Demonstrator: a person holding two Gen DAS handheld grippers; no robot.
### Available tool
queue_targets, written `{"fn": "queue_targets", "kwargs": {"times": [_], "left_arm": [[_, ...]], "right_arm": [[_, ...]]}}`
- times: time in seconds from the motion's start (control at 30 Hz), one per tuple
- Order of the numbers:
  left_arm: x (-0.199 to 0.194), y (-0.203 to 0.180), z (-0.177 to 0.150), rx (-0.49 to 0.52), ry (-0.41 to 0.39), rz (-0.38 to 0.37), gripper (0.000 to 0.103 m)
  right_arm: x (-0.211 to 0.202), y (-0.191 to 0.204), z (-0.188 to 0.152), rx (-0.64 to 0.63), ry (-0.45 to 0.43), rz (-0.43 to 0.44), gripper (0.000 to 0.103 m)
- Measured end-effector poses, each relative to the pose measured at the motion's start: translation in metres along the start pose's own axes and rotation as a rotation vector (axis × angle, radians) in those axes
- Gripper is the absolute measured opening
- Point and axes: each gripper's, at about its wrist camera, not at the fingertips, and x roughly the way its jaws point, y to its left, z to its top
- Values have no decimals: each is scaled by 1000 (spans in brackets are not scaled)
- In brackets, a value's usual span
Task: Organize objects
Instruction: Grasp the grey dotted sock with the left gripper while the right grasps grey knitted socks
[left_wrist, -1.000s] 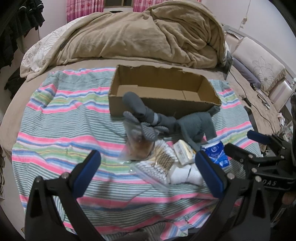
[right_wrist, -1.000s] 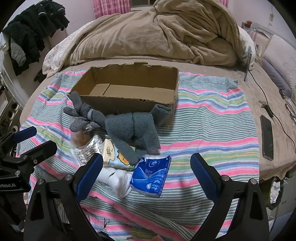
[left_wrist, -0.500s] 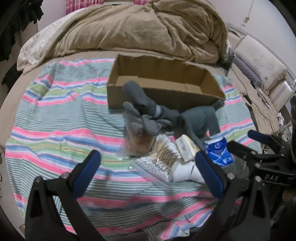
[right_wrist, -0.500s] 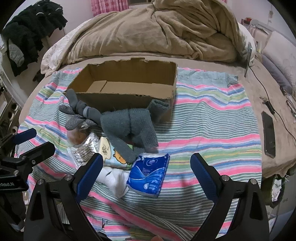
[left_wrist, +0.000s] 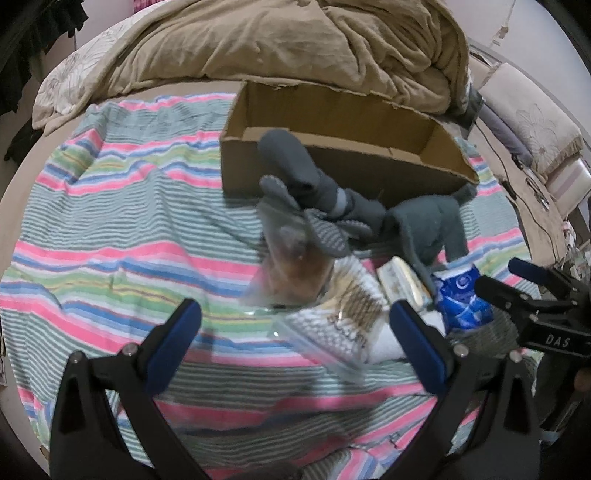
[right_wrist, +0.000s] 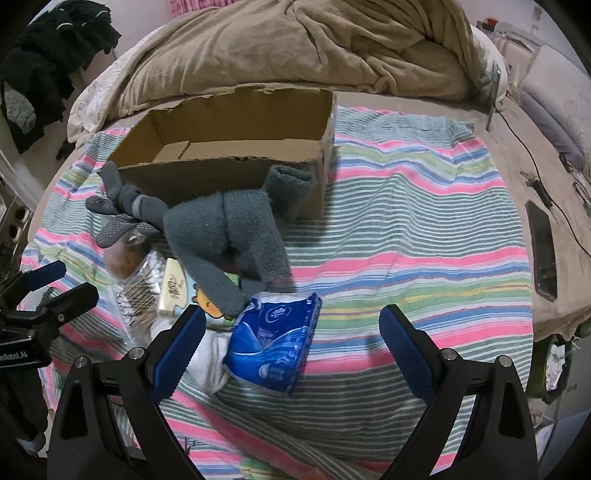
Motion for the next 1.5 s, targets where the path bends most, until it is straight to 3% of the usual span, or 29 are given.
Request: {"fn": "queue_targets", "kwargs": {"times": [0.63, 0.77, 1.0, 1.07, 1.17, 1.23, 1.33, 1.4, 1.5], "left_arm": [[17, 6, 42, 49, -75, -51, 102], [24, 6, 51, 53, -84, -57, 102], [50, 4, 59, 72, -32, -85, 101], [54, 5, 60, 61, -30, -107, 98], [57, 4, 60, 68, -37, -125, 84], [58, 4, 60, 55, -42, -141, 69], [58, 2, 60, 57, -45, -135, 56], [55, 0, 58, 62, -50, -129, 54], [50, -2, 56, 76, -68, -110, 49]], "right_arm": [[30, 12, 31, -37, -13, 47, 96], [38, 11, 36, -29, 0, 65, 88], [50, 10, 40, -15, 14, 110, 87], [52, 9, 40, -12, 14, 125, 86], [52, 8, 39, -9, 13, 152, 82], [53, 8, 39, -6, 9, 168, 78], [53, 11, 39, -9, 2, 195, 66], [53, 14, 38, -24, -1, 205, 53], [51, 18, 36, -42, -18, 199, 45]]}}
